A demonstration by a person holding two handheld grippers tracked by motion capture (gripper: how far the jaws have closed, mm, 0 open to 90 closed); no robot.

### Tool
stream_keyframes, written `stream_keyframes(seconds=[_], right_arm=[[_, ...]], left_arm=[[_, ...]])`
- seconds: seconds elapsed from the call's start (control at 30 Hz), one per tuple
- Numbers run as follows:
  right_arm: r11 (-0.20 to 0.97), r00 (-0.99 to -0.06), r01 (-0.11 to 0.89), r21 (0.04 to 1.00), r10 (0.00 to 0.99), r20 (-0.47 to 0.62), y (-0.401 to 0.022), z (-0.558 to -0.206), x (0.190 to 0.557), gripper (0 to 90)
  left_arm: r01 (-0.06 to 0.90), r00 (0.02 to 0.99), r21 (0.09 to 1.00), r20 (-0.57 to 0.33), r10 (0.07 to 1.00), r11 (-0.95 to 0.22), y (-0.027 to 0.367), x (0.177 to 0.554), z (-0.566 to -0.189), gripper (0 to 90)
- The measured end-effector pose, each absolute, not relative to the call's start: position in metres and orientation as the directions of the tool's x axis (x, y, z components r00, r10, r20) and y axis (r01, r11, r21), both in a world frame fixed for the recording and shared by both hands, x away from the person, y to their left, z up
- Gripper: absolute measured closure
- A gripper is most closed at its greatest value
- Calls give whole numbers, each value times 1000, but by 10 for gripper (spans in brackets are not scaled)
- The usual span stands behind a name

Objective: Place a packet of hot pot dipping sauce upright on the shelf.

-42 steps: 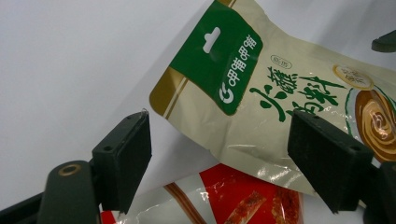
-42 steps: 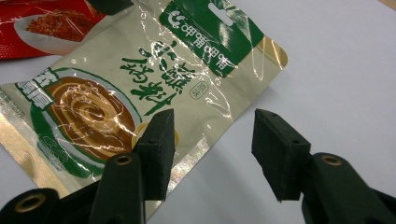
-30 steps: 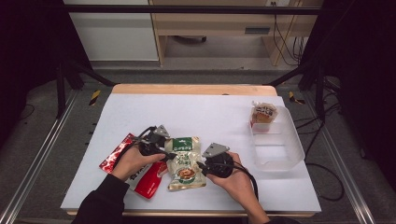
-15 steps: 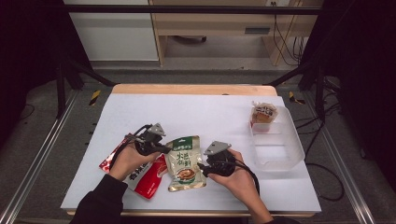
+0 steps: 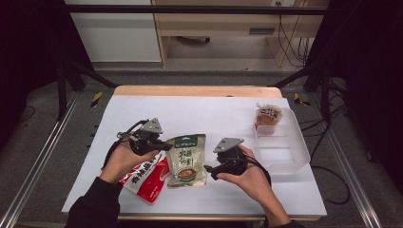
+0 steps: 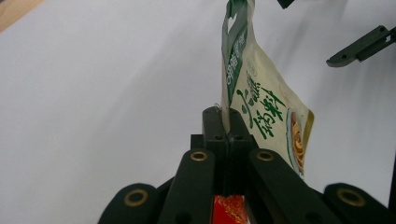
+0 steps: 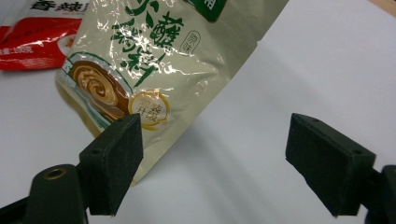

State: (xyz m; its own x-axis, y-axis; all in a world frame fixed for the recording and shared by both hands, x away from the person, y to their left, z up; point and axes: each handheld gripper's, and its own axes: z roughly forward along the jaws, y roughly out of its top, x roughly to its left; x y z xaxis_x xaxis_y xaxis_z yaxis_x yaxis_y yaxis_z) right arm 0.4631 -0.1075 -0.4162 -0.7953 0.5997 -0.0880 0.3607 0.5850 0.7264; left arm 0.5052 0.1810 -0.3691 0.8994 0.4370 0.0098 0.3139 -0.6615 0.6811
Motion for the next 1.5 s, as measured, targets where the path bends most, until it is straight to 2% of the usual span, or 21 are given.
stream_keyframes(seconds=[0.47, 0.7, 0.87, 0.97, 1.07, 1.13, 1.17, 1.23, 1.27, 1.3, 1.33, 1.5], right_arm=[[699, -856, 305, 647, 498, -135, -108, -367, 465, 217], [769, -890, 266, 582, 427, -158, -102, -348, 471, 291], [785, -904, 246, 569, 398, -158, -96, -343, 479, 348], [791, -916, 233, 565, 374, -146, -91, -342, 484, 415], [807, -935, 220, 548, 335, -119, -86, -343, 490, 524], [811, -941, 213, 545, 320, -108, -84, -343, 491, 550], [818, -947, 209, 536, 307, -99, -81, -345, 491, 598], [824, -949, 211, 526, 302, -93, -79, -347, 492, 661], [824, -949, 211, 526, 302, -93, -79, -347, 492, 661], [825, -951, 211, 525, 298, -87, -80, -347, 492, 718], [825, -951, 211, 525, 298, -87, -80, -347, 492, 718], [826, -952, 213, 521, 297, -81, -79, -347, 493, 842]], left_arm=[[232, 928, 680, 59, 368, -695, 170, 491, -342, 900], [194, 940, 678, 79, 333, -709, 161, 486, -334, 900], [179, 944, 679, 85, 318, -712, 158, 484, -331, 900], [164, 948, 677, 92, 304, -717, 156, 482, -329, 900], [153, 951, 676, 97, 294, -720, 153, 480, -328, 900], [150, 952, 677, 97, 289, -721, 152, 480, -328, 900], [147, 952, 676, 100, 288, -722, 151, 479, -328, 900], [148, 952, 676, 100, 289, -722, 152, 480, -328, 900], [148, 952, 676, 100, 289, -722, 152, 480, -328, 900], [149, 952, 676, 98, 289, -721, 152, 480, -328, 900], [150, 953, 677, 96, 289, -720, 152, 480, -328, 900], [155, 953, 678, 89, 290, -718, 152, 482, -329, 900]])
